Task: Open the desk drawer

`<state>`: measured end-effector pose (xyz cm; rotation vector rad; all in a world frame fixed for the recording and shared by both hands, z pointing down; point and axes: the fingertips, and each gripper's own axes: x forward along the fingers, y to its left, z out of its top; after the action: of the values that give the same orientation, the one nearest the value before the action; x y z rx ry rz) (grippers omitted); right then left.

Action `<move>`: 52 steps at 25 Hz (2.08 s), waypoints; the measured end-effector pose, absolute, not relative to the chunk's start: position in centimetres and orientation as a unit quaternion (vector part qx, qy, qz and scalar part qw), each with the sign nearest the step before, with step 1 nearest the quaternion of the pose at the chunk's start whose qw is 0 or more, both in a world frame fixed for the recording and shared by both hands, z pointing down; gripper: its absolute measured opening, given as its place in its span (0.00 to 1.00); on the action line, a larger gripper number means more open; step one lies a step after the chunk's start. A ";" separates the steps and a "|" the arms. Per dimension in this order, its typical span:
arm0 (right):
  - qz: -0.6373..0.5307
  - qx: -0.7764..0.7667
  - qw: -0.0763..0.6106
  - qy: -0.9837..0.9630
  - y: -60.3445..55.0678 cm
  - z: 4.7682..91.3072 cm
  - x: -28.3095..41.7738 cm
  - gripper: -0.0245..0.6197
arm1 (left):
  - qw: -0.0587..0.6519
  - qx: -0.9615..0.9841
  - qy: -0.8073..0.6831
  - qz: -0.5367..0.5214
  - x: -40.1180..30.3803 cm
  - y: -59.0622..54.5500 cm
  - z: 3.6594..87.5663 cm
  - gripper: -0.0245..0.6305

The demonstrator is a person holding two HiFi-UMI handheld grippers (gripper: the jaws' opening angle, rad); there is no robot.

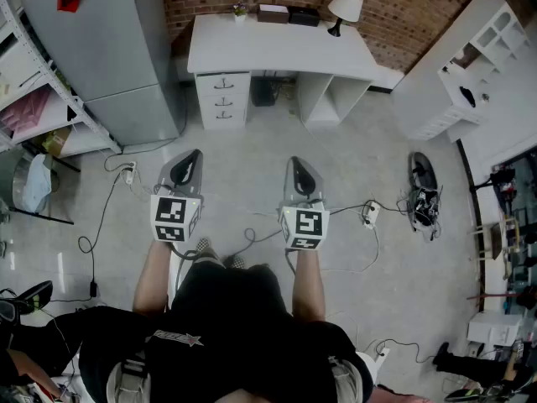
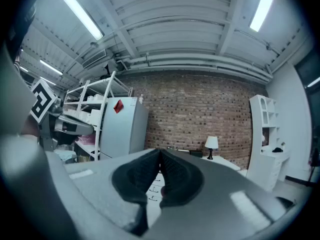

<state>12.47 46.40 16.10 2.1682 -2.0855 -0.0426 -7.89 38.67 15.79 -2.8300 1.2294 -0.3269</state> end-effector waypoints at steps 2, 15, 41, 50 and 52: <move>-0.014 0.720 0.064 -0.691 46.6 16.0 12.7 0.04 | 0.020 -0.912 0.396 -0.104 -7.6 38.7 15.7 0.05; -0.004 0.737 0.075 -0.672 46.3 17.1 16.5 0.05 | 0.018 -0.922 0.372 -0.109 -3.1 37.4 16.6 0.05; 0.023 0.719 0.105 -0.687 18.9 19.2 26.2 0.05 | -0.027 -0.918 0.374 -0.127 7.8 10.4 19.6 0.05; 0.019 0.684 0.117 -0.720 10.2 20.1 24.5 0.05 | -0.037 -0.901 0.413 -0.127 6.0 3.3 20.8 0.05; 0.019 0.672 0.119 -0.731 8.9 20.3 23.6 0.05 | -0.040 -0.896 0.424 -0.128 5.0 2.5 21.1 0.05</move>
<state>23.56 8.88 20.26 1.9638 -2.1374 0.0562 5.02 2.48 21.07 -2.8882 1.3687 -0.4112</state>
